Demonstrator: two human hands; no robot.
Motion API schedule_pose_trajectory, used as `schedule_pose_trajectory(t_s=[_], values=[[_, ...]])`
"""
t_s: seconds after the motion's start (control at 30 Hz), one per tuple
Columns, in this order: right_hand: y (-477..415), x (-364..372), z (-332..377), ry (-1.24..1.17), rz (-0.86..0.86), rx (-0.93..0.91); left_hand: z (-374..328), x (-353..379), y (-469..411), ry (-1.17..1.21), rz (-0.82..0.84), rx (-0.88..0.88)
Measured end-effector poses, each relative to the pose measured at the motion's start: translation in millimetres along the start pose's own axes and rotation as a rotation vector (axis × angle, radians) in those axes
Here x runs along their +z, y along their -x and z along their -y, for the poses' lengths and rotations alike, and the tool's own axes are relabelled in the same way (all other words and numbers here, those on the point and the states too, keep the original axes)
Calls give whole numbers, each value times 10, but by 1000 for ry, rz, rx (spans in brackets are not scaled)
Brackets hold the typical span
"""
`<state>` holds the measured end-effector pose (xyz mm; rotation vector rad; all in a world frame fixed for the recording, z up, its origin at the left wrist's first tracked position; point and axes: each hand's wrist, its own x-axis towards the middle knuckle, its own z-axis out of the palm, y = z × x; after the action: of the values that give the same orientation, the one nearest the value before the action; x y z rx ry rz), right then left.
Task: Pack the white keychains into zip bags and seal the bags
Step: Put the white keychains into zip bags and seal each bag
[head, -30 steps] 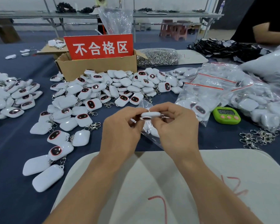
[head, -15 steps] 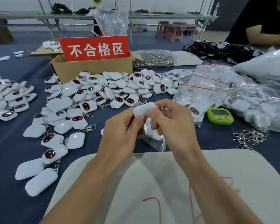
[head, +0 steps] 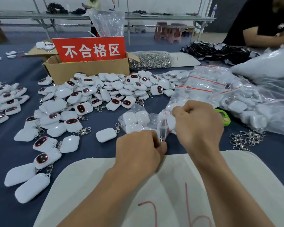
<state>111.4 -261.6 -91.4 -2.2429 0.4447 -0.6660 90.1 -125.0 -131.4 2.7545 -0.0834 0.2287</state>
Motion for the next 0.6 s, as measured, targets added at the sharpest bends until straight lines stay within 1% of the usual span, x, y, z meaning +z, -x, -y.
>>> schedule_pose_trajectory(t_s=[0.07,0.13,0.2,0.33,0.43,0.53,0.6], values=[[15,30,-8,83,39,-16,25,23,-15,96,-31,13],[39,69,-4,83,121,-8,38,21,-3,213,-53,54],[76,119,20,56,197,-1,44,-1,14,279,-105,99],[145,180,43,30,218,-41,67,-45,31,401,-202,180],[169,191,40,106,245,-89,82,-68,55,484,-240,242],[188,160,68,258,365,-172,111,-82,58,524,-267,268],[198,123,88,304,420,-233,130,-92,63,527,-278,278]])
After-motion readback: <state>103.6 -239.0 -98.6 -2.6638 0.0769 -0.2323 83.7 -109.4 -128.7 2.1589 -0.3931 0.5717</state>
